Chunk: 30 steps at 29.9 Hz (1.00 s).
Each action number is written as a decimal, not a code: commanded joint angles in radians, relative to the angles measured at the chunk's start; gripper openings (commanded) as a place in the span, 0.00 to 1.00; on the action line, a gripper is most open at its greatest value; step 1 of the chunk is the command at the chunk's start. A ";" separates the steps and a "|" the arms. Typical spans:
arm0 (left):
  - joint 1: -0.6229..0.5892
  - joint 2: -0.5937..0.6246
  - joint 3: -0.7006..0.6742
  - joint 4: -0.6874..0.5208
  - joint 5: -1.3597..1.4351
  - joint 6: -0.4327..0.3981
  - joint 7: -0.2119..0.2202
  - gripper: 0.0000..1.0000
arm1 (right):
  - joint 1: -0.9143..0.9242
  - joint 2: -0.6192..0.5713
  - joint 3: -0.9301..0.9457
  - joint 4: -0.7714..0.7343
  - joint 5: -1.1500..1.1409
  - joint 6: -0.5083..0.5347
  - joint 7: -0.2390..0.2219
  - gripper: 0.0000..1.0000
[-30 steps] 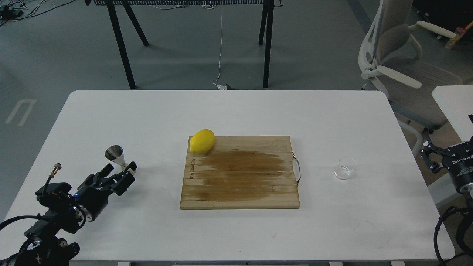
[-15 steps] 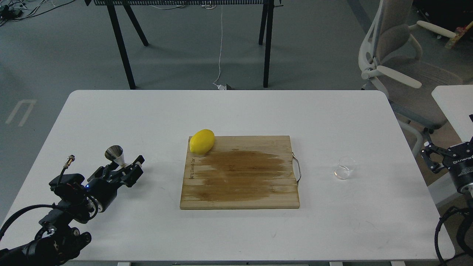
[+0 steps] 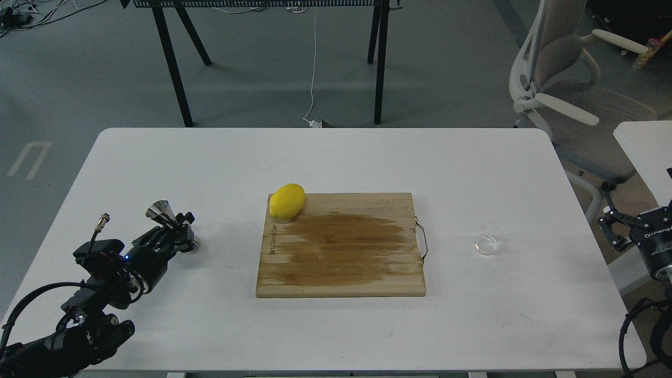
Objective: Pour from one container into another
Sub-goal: 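Lift the jigger with the left gripper and carry it over the board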
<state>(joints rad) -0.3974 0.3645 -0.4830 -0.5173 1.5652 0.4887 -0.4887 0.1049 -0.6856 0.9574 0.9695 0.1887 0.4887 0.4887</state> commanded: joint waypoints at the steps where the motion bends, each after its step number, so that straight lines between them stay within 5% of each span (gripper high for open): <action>1: -0.032 0.002 -0.002 -0.023 0.003 0.000 0.000 0.05 | -0.001 0.000 0.001 0.000 0.000 0.000 0.000 0.99; 14: -0.255 0.065 0.000 -0.412 0.001 0.000 0.000 0.05 | 0.001 0.006 0.003 -0.029 0.000 0.000 0.000 0.99; 22: -0.256 -0.212 0.095 -0.426 0.003 0.000 0.000 0.05 | -0.001 0.008 0.001 -0.069 0.000 0.000 0.000 0.99; 30: -0.247 -0.361 0.205 -0.371 0.007 0.000 0.000 0.05 | -0.017 0.005 0.001 -0.083 0.000 0.000 0.000 0.99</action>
<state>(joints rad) -0.6451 0.0471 -0.3091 -0.9178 1.5691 0.4887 -0.4887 0.0948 -0.6805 0.9587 0.8876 0.1887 0.4887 0.4887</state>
